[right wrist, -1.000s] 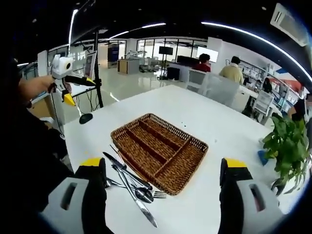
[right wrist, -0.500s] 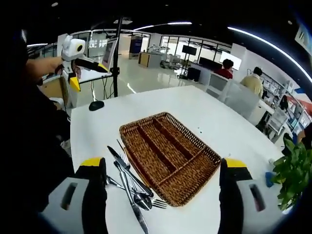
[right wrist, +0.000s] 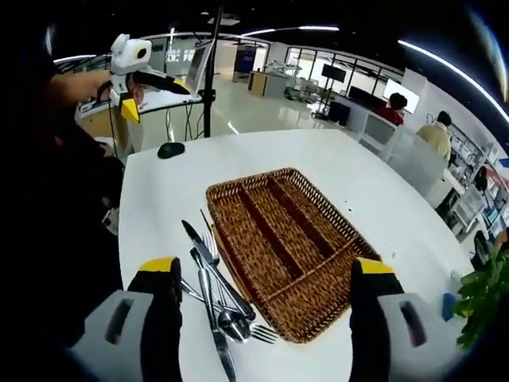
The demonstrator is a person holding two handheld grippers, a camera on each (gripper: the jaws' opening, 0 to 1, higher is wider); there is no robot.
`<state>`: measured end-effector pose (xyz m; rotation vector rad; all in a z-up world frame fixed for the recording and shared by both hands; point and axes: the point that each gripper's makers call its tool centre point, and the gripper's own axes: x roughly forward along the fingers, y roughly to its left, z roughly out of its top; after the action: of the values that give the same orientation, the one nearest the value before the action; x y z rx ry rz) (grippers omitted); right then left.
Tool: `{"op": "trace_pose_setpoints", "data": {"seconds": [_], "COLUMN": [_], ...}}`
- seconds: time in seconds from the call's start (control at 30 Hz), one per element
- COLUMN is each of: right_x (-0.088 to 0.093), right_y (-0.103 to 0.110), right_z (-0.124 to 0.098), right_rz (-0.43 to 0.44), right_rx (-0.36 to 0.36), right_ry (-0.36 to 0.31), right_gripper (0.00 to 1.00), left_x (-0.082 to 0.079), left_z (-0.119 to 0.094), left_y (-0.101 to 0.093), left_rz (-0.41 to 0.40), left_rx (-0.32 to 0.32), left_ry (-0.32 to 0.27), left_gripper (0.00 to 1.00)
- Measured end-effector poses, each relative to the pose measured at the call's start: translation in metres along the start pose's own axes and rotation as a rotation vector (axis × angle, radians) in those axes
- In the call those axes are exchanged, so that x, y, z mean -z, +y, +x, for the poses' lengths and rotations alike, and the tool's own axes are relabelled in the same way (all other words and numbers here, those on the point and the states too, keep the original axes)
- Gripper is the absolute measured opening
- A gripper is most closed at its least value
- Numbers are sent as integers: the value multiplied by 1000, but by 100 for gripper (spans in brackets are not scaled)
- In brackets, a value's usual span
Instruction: Arrange the knives, forks, and spoons in their matching storage slots by inserting each utensil handle-first until every utensil is classified and aligned in the correct compartment
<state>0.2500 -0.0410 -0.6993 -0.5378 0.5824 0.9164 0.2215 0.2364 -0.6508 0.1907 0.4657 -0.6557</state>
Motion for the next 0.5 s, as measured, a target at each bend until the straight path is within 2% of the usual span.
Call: {"op": "trace_pose_setpoints", "data": {"seconds": [0.13,0.2,0.27,0.5], "right_x": [5,8,13,16], "right_y": [7,12,16,23], "right_z": [14,20,25,37], "right_rz": [-78,-134,-164,-175], "right_rx": [-28,-57,-79,-127], "right_ry": [5,4,24,21], "right_gripper": [81,79,77,73], "left_x": [-3,-5,-2,3], "left_z": [-2,-2,-2,-6], "left_y": [6,6,7,11], "left_rz": [-20,-32,-24,-39], "left_rx": [-28,-25,-20,-35], "left_ry": [-13,-27,-17,-7], "left_gripper": [100,100,100,100]}}
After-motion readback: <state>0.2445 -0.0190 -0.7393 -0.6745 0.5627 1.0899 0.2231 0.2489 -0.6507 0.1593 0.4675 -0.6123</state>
